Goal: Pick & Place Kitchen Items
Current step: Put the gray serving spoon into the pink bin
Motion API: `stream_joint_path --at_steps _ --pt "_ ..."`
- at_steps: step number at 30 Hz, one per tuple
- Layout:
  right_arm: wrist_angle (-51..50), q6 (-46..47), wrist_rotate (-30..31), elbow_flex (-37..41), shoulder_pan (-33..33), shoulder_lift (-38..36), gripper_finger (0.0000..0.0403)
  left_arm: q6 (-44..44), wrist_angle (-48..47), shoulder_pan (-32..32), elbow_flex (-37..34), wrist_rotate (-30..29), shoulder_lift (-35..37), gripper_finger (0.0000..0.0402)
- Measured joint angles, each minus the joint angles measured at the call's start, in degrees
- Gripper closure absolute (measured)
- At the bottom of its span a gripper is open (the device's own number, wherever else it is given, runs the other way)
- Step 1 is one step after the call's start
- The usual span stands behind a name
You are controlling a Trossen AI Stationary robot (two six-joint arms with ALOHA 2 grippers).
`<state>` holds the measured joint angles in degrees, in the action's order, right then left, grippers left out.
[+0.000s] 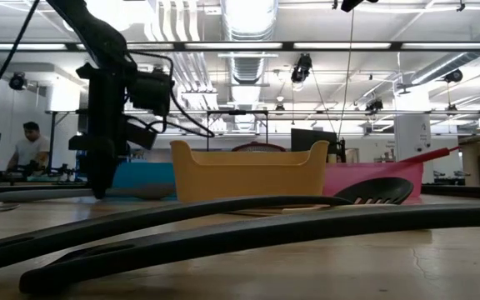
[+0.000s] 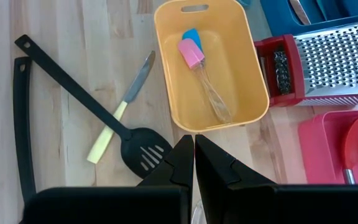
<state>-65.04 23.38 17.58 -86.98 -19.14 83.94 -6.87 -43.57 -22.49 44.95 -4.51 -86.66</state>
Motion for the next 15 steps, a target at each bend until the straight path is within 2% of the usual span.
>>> stream_joint_path --at_steps 6,9,13,15 --pt "-0.1 0.0 0.0 0.0 0.0 -0.1 0.0394 -0.1 -0.1 -0.5 0.1 2.5 -2.4 0.0253" --pt "-0.1 0.0 0.0 0.0 0.0 -0.1 0.0394 -0.1 -0.4 -0.5 0.1 3.2 -2.7 0.0287" --pt "-0.2 0.0 0.0 0.0 0.0 -0.1 0.0394 0.1 -1.0 -0.5 0.0 4.6 -1.7 0.0359" --pt "-0.2 0.0 0.0 0.0 0.0 -0.1 0.0394 1.0 -1.2 -0.5 -0.1 4.8 -1.0 0.036"
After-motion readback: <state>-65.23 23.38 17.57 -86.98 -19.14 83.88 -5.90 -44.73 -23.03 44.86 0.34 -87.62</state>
